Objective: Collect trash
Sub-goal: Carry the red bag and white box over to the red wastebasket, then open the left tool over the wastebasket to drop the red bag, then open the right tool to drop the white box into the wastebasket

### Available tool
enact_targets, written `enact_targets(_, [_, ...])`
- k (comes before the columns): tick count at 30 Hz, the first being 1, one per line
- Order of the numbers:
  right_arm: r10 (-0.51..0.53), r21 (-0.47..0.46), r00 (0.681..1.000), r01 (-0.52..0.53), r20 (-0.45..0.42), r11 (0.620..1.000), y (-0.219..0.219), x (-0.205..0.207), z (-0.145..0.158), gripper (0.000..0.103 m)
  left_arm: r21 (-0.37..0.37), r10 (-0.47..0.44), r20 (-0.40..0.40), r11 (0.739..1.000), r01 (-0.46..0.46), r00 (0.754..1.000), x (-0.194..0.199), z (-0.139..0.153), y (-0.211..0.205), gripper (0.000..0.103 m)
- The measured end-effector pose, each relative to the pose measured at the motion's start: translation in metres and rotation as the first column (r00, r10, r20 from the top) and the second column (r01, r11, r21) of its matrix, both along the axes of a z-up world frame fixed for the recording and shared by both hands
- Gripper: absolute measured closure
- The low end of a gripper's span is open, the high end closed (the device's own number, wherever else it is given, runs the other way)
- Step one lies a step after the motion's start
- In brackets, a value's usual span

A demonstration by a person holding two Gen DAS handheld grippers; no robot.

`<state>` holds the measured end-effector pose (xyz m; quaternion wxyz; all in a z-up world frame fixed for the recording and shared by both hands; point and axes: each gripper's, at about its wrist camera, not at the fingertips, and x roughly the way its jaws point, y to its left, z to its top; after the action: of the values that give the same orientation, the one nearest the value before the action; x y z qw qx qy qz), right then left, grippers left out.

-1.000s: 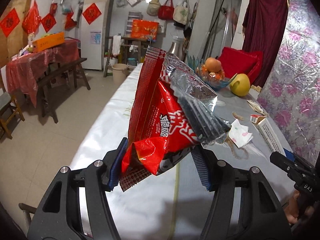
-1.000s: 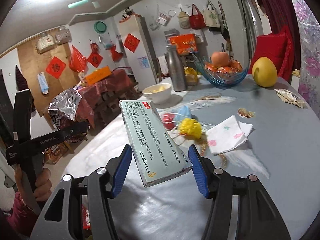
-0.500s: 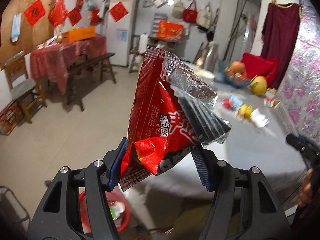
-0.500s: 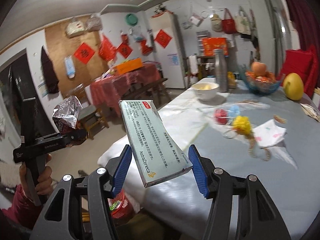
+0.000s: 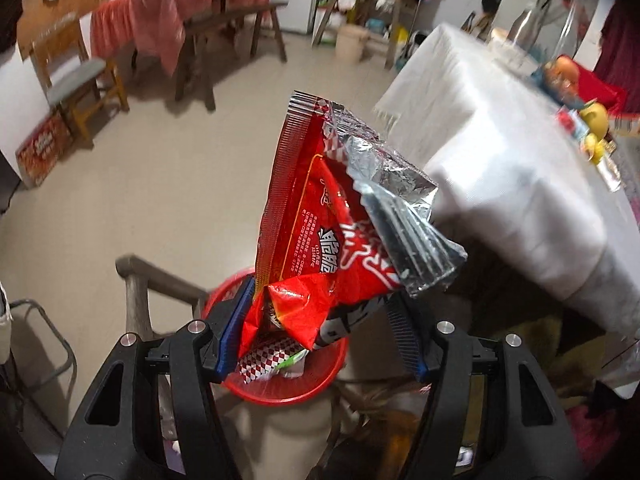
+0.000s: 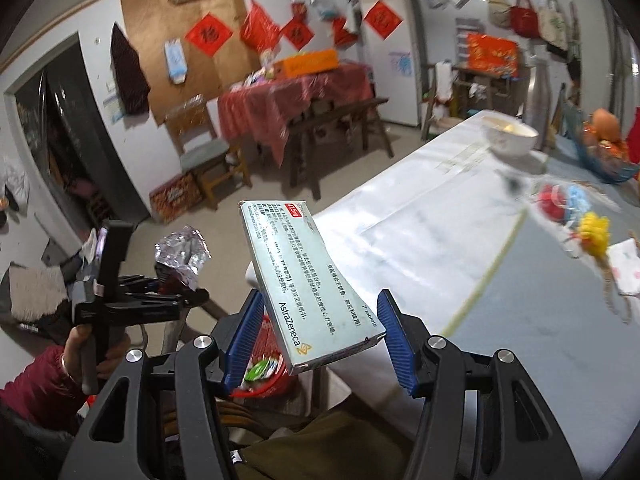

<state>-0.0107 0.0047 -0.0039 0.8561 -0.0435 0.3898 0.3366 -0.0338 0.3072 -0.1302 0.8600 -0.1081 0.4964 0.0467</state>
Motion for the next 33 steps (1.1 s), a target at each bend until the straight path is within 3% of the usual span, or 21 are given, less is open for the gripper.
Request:
enact_targets(3, [0.029, -0.022, 0.999, -0.029, -0.028, 0.999, 0.020, 0.000, -0.009, 0.045, -0.020, -0.011, -0.058, 1.000, 0.010, 0.998, 0.003, -0.023, 0.002, 0.039])
enact_targets(8, [0.074, -0.060, 0.995, -0.079, -0.069, 0.995, 0.049, 0.000, -0.023, 0.045, -0.016, 0.010, -0.136, 1.000, -0.013, 0.991, 0.003, -0.049, 0.013, 0.018])
enact_targets(16, [0.148, -0.108, 0.981, -0.162, -0.124, 0.981, 0.096, -0.006, -0.043, 0.045, -0.004, 0.117, -0.089, 0.993, -0.118, 0.989, -0.007, -0.037, 0.052, 0.008])
enact_targets(22, [0.207, -0.140, 0.963, -0.232, -0.172, 0.963, 0.127, -0.010, -0.060, 0.045, 0.027, 0.196, -0.057, 0.980, -0.195, 0.979, -0.010, -0.025, 0.079, 0.007])
enact_targets(30, [0.289, -0.150, 0.933, -0.323, -0.215, 0.934, 0.177, -0.014, -0.074, 0.044, -0.008, 0.258, -0.038, 0.966, -0.258, 0.966, -0.015, -0.017, 0.104, 0.007])
enact_targets(33, [0.301, -0.145, 0.926, -0.338, -0.226, 0.930, 0.189, -0.013, -0.078, 0.021, -0.004, 0.270, -0.025, 0.963, -0.271, 0.962, -0.017, -0.012, 0.108, 0.007])
